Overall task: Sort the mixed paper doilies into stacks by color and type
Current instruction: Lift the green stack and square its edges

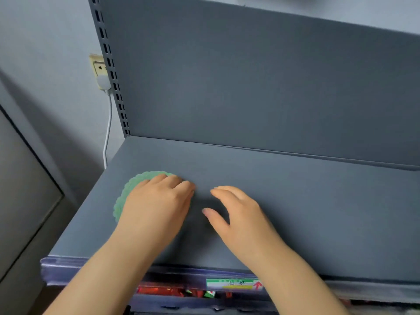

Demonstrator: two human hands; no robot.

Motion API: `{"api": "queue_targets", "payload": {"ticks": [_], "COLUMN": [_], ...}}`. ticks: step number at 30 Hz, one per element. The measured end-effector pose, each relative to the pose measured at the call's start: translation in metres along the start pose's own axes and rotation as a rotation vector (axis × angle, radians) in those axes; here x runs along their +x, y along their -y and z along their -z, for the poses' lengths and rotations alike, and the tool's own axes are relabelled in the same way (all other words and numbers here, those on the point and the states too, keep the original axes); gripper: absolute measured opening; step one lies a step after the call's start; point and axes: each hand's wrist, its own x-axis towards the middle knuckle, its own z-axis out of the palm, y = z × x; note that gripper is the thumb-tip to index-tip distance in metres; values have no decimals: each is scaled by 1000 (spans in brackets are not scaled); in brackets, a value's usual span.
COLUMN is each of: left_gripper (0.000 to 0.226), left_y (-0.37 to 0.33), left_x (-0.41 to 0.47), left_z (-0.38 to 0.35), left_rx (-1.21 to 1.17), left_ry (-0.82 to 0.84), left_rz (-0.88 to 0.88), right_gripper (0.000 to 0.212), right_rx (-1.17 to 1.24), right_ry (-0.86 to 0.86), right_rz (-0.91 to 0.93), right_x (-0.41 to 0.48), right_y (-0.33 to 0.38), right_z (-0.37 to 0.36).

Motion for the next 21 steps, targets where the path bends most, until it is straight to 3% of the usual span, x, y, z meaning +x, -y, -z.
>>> {"api": "queue_targets", "payload": {"ticks": [3,12,21], "left_gripper": [22,17,33], "left_y": [-38,-195,-382], "left_x": [0,-6,-26], "left_z": [-1,-6,-19], "left_rx": [-26,-92,-220], "left_ry": [-5,21,70], "left_rz": [-82,-203,-340], "right_gripper": [43,51,63], "right_rx": [-36,-215,-246], "right_ry": [-46,-67,-146], "right_rz": [9,-27,-223], "right_x": [-23,-137,-281], "right_y": [-18,-96,-204], "right_z": [20,114,213]}}
